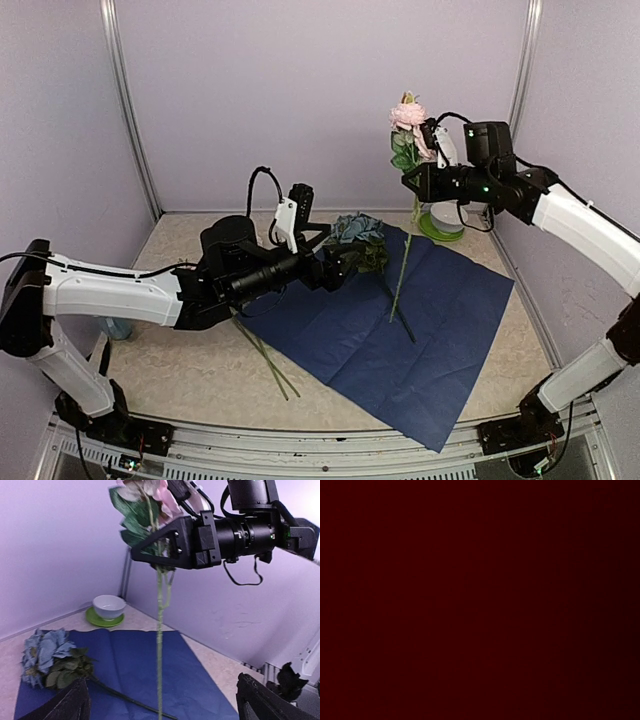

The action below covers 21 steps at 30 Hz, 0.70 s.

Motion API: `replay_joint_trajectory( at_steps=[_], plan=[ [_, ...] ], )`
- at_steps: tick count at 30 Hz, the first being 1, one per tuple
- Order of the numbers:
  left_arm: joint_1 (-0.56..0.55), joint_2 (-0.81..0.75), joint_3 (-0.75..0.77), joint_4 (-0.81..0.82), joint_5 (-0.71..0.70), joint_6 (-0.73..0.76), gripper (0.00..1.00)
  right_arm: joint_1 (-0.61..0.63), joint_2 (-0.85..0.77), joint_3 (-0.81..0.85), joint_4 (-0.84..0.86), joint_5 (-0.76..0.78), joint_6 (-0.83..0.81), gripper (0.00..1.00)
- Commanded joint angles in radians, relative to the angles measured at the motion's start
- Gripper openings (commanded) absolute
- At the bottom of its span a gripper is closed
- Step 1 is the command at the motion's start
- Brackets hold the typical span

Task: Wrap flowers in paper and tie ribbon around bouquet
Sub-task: Place the fake flower on the flattened wrapping paper.

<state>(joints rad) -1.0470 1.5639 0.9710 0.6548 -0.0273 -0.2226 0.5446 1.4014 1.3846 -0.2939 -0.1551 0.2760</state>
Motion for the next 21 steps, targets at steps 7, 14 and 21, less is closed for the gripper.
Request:
replay_joint_trajectory(
  at_steps=[7,14,21],
  plan=[
    [0.078,-0.063,0.014,-0.319,-0.251,0.017,0.99,-0.133,0.402,0.237,-0.53,0.16,-0.169,0.0],
    [0.164,-0.05,0.015,-0.472,-0.344,-0.104,0.99,-0.154,0.663,0.421,-0.488,0.201,-0.145,0.01],
    [0.267,0.022,0.024,-0.58,-0.452,-0.141,0.98,-0.164,0.84,0.573,-0.436,0.217,-0.092,0.2]
  ],
)
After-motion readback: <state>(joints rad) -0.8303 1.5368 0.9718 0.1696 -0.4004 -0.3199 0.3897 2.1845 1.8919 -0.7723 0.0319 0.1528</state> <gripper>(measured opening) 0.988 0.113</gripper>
